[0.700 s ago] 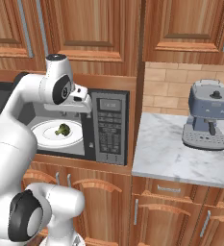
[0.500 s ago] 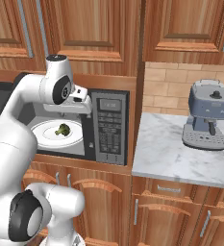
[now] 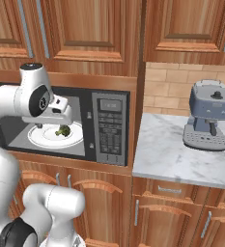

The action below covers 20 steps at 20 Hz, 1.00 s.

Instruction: Close the microwave door.

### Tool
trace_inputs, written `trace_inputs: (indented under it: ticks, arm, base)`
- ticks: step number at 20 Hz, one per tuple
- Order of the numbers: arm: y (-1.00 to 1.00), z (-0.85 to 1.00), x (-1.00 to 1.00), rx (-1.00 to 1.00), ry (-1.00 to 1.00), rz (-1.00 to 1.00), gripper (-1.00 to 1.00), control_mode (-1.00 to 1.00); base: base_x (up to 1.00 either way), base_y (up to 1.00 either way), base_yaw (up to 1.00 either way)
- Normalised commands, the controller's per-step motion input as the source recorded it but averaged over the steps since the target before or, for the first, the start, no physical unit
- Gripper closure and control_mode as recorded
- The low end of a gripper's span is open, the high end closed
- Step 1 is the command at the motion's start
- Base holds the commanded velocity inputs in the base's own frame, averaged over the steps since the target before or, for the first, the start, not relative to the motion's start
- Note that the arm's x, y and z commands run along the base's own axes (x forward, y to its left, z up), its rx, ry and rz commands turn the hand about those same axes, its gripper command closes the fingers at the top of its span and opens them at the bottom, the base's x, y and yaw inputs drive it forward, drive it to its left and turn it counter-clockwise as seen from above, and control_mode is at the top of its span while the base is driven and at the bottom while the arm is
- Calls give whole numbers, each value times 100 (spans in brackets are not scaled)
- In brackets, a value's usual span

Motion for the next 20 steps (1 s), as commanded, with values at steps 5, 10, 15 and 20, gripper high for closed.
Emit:
trace_inputs:
  ticks: [5, 10, 15, 20]
  arm:
    - [26, -16, -16, -1, -2, -3, -100, -100]
    - [10, -12, -24, 0, -11, -3, -100, -100]
    - [0, 0, -8, 0, -3, 0, -100, 100]
    - [0, 0, 0, 0, 0, 0, -100, 100]
  base:
    - [0, 0, 0]
    - [0, 0, 0]
    - [-32, 4, 0]
    - [-35, 26, 0]
